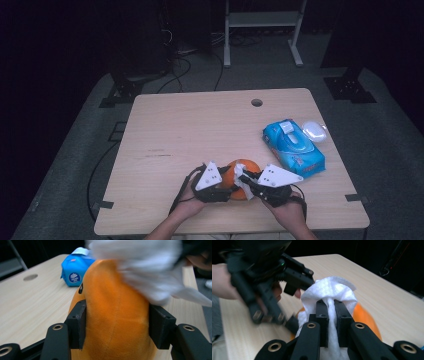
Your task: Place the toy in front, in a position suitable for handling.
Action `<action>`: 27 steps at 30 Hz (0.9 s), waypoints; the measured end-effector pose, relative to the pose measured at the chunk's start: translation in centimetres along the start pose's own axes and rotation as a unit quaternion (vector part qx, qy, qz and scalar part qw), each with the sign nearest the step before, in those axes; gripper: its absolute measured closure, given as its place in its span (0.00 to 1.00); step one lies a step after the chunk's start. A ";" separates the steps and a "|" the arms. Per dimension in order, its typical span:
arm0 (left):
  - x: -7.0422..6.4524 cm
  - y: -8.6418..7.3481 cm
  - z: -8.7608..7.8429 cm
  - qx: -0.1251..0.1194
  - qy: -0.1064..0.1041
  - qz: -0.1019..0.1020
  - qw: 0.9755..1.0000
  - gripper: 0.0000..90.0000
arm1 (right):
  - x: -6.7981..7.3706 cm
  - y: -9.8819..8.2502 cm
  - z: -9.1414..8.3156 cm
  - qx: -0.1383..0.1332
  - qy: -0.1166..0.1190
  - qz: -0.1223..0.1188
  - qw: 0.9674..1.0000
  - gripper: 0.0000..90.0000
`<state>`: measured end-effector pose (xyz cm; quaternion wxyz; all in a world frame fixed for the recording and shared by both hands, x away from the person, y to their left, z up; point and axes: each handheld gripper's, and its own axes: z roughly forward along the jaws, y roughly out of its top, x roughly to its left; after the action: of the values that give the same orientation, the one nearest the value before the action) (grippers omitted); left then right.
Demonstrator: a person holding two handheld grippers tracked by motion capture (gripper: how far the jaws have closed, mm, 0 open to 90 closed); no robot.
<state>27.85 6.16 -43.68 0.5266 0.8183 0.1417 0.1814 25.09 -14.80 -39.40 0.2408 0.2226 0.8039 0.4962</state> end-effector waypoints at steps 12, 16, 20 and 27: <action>-0.1 0.0 0.3 -0.003 -0.005 0.005 1.000 0.44 | -2.3 -1.5 -1.5 -0.003 -0.025 0.037 0.999 0.92; -0.9 0.1 0.4 0.000 -0.003 0.027 1.000 0.43 | -1.0 -0.3 -0.7 -0.007 -0.004 0.019 1.000 0.92; -1.0 0.2 0.4 -0.001 -0.005 0.035 0.999 0.43 | -2.1 -0.5 -0.8 -0.006 -0.011 0.037 0.999 0.92; -1.4 0.0 0.7 -0.002 -0.024 0.051 0.998 0.40 | -3.3 -1.4 -1.3 -0.002 -0.009 0.072 0.997 0.92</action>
<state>26.89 5.03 -44.18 0.5213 0.8277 0.0872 0.1887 26.73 -18.26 -39.58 0.2123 0.2836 0.7827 0.5117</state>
